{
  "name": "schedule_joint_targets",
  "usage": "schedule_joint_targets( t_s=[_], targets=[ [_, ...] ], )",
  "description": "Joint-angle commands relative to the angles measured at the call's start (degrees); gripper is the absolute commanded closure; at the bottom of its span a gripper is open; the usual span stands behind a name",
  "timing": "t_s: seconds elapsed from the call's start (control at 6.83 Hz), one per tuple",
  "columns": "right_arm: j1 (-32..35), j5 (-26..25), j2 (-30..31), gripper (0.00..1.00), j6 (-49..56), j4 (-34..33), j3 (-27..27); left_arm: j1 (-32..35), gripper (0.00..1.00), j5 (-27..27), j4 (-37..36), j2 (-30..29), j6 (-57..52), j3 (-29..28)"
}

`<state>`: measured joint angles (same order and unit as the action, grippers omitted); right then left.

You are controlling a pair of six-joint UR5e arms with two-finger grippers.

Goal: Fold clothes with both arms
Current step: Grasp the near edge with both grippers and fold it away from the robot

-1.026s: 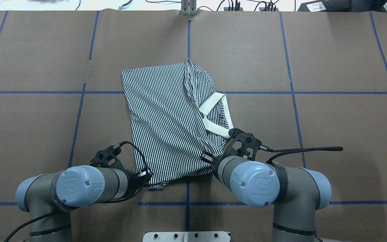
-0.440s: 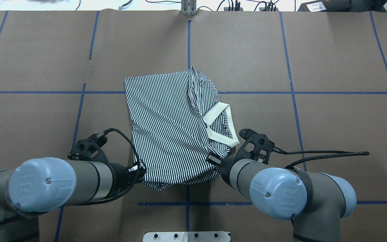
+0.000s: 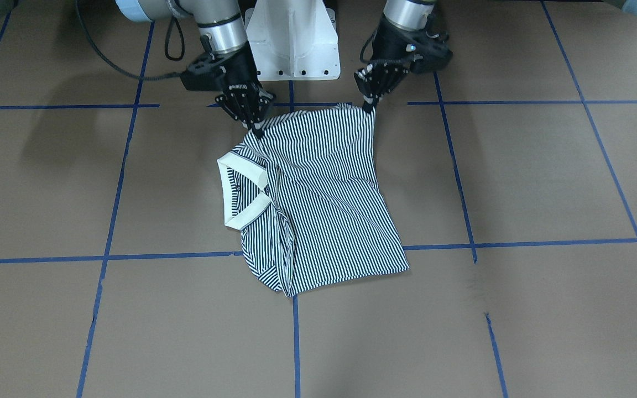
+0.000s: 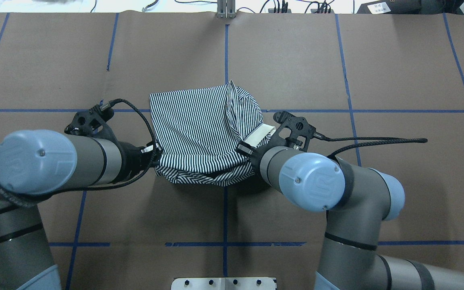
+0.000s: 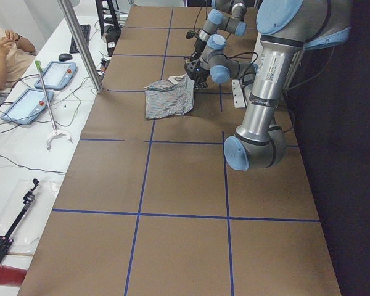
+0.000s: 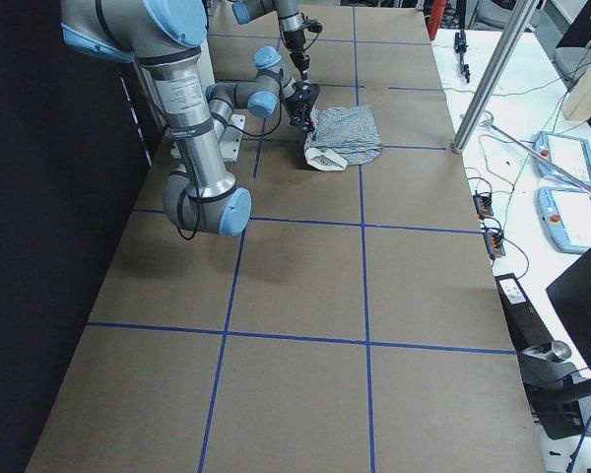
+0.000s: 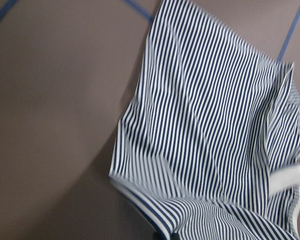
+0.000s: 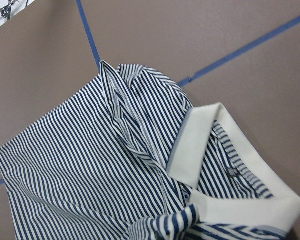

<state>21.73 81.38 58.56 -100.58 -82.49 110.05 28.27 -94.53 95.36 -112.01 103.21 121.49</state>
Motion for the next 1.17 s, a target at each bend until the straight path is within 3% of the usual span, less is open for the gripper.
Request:
schedule_joint_targets(
  t_s=[0.0, 0.59, 0.88, 1.03],
  targets=[
    [5.9, 5.0, -7.8, 1.0, 3.6, 0.2, -10.3, 6.7, 1.0, -0.1, 1.0, -3.8, -6.5, -7.2],
    [9.9, 9.1, -12.6, 1.0, 7.5, 0.6, -19.1, 8.9, 1.0, 0.0, 6.1, -5.8, -8.0, -15.4],
    [11.5, 10.8, -18.0, 1.0, 7.7, 6.6, -30.5, 11.2, 1.0, 0.0, 10.7, -8.0, -13.7, -24.3],
    [13.4, 13.2, -20.9, 0.96, 12.2, 10.3, -37.6, 11.8, 0.91, 0.5, 12.4, -10.7, -19.5, -32.2]
  ],
)
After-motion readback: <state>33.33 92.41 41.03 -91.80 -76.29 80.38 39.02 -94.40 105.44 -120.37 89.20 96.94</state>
